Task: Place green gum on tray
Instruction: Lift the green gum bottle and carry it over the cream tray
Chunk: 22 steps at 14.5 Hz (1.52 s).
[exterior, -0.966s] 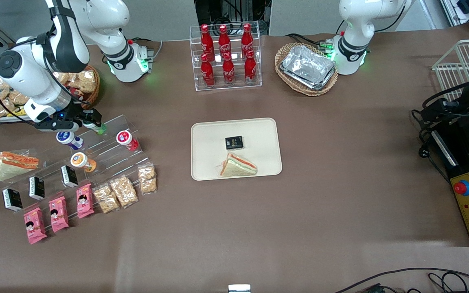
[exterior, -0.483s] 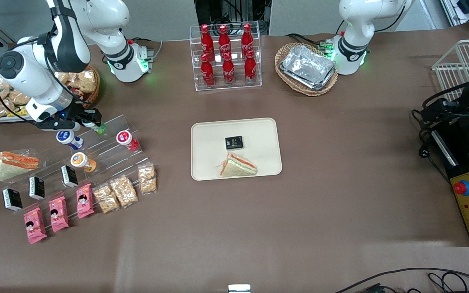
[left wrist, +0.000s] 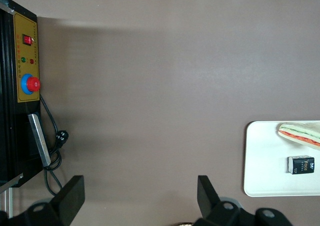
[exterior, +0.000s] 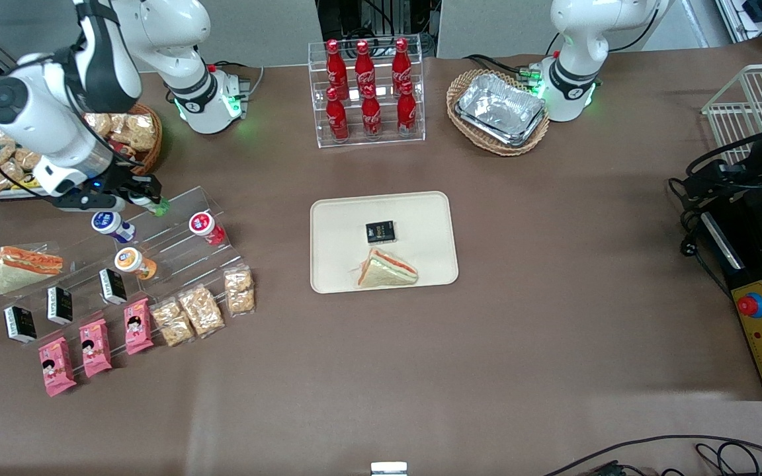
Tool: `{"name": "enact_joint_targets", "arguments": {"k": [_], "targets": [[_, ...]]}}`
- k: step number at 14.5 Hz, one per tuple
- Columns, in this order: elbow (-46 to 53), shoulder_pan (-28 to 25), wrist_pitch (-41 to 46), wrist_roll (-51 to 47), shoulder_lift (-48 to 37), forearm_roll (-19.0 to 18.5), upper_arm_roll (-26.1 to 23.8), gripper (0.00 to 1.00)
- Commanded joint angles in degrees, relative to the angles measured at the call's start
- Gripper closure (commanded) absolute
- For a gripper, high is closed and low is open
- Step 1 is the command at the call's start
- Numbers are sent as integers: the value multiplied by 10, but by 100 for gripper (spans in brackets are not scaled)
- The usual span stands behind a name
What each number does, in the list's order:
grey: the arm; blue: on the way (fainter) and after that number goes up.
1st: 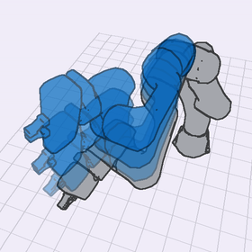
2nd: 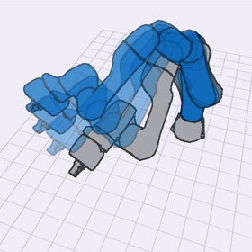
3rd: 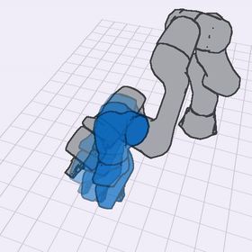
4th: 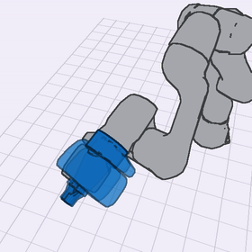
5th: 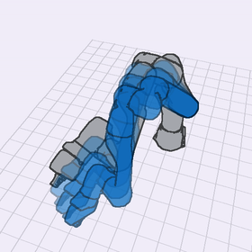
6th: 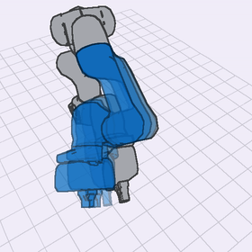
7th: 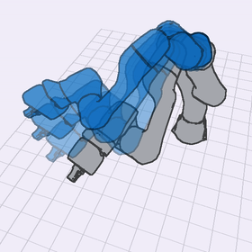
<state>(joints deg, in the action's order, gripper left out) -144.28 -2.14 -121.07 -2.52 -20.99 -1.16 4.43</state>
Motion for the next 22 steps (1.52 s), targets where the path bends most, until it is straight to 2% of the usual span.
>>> {"name": "enact_joint_targets", "arguments": {"k": [1, 6, 8, 10, 12, 15, 18, 22], "targets": [[135, -2, 126, 0, 14, -3, 2, 52], [362, -8, 293, -4, 93, 2, 0, 51], [431, -42, 330, -29, 126, 20, -3, 51], [458, -80, 339, -104, 147, 28, -6, 51], [468, -137, 336, -177, 159, 30, -8, 51], [474, -205, 313, -252, 190, 71, -8, 51], [459, -276, 249, -330, 232, 73, -8, 51], [404, -326, 138, -364, 271, 77, -8, 51]]}}
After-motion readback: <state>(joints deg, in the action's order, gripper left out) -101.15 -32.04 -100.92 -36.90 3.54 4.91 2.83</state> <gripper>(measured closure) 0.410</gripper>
